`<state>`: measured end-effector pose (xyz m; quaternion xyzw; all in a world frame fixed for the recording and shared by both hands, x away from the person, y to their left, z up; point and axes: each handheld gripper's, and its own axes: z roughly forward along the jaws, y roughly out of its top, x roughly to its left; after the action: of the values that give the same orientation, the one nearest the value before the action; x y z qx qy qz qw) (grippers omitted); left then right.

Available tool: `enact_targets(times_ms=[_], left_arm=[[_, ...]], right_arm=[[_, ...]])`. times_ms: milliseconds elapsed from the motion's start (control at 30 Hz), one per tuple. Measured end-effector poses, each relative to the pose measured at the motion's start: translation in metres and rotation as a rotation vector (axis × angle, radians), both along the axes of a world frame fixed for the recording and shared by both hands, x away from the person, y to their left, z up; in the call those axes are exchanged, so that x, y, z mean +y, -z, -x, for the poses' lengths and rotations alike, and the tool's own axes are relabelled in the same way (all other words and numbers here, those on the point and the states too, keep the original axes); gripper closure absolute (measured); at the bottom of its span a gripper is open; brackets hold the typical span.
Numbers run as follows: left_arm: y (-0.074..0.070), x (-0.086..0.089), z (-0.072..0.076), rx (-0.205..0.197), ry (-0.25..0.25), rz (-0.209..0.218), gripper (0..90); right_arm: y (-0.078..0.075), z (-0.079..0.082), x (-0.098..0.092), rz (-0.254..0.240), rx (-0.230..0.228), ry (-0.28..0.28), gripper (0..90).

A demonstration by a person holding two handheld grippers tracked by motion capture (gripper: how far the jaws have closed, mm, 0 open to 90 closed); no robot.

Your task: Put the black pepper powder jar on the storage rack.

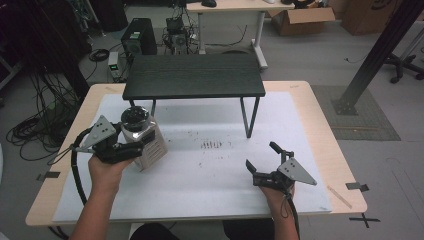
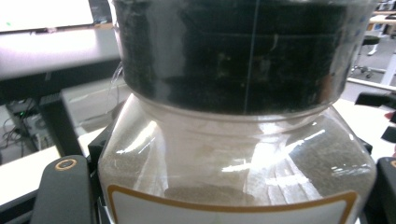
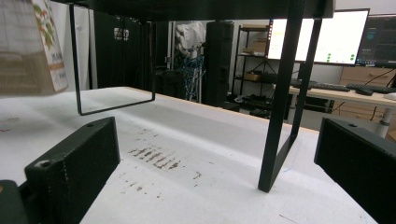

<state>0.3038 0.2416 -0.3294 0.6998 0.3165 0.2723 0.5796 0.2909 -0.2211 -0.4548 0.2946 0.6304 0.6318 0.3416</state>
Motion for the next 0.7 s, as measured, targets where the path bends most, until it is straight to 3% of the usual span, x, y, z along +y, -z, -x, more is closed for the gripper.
enact_targets(times_ms=[700], left_arm=[[-0.082, -0.025, -0.005, -0.026, 0.117, -0.003, 23.0]], right_arm=[[0.0, 0.0, 0.0, -0.004, 0.002, -0.002, 0.0]])
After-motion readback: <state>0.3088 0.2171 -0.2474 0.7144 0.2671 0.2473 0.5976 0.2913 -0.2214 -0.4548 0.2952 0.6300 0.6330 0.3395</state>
